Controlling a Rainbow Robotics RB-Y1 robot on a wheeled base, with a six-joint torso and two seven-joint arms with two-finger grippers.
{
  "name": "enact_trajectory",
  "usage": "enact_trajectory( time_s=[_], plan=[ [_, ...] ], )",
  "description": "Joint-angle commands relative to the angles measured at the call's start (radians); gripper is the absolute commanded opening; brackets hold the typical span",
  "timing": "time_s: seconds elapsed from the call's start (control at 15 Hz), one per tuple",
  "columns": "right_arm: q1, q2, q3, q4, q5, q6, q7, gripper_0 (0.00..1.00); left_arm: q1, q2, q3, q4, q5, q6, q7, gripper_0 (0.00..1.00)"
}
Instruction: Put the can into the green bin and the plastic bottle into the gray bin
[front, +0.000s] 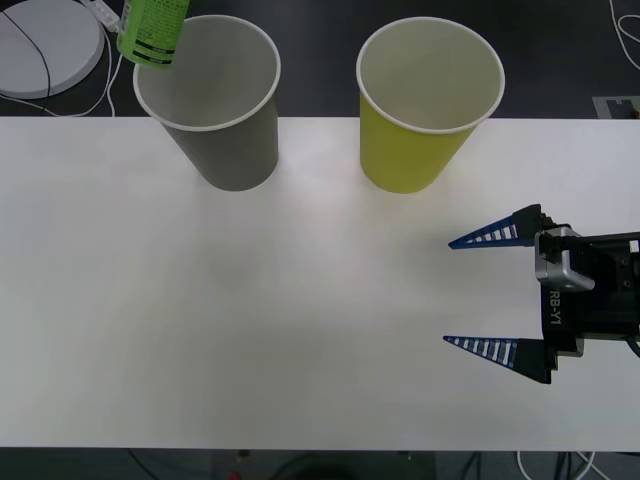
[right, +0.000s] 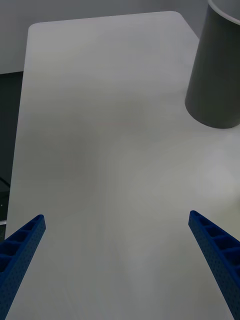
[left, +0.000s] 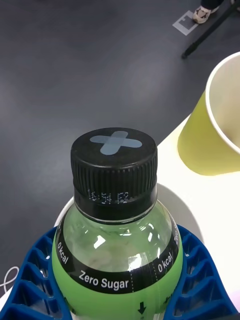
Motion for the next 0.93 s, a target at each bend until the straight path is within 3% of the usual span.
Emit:
enact_trajectory(
  time_s=[0.07, 0.33, 0.4, 0.47, 0.53, 0.6, 0.93],
  plan=[
    [0.0, 0.0, 0.0, 0.0, 0.0, 0.0, 0.0, 1.0, 0.0, -0.039, 0.0, 0.034, -0.014, 0.035, 0.0, 0.0],
    [0.0, 0.0, 0.0, 0.0, 0.0, 0.0, 0.0, 1.0, 0.0, -0.062, 0.0, 0.048, -0.027, 0.044, -0.01, 0.0],
    [0.0, 0.0, 0.0, 0.0, 0.0, 0.0, 0.0, 1.0, 0.0, -0.062, 0.0, 0.048, -0.029, 0.044, -0.013, 0.05],
    [0.0, 0.0, 0.0, 0.0, 0.0, 0.0, 0.0, 1.0, 0.0, -0.062, 0.0, 0.048, -0.03, 0.044, -0.016, 0.34],
    [0.0, 0.0, 0.0, 0.0, 0.0, 0.0, 0.0, 1.0, 0.0, -0.062, 0.0, 0.048, -0.03, 0.044, -0.016, 0.83],
    [0.0, 0.0, 0.0, 0.0, 0.0, 0.0, 0.0, 1.0, 0.0, -0.062, 0.0, 0.048, -0.034, 0.044, -0.016, 1.0],
    [0.0, 0.0, 0.0, 0.0, 0.0, 0.0, 0.0, 1.0, 0.0, -0.062, -0.001, 0.048, -0.037, 0.044, -0.023, 1.0]
  ],
)
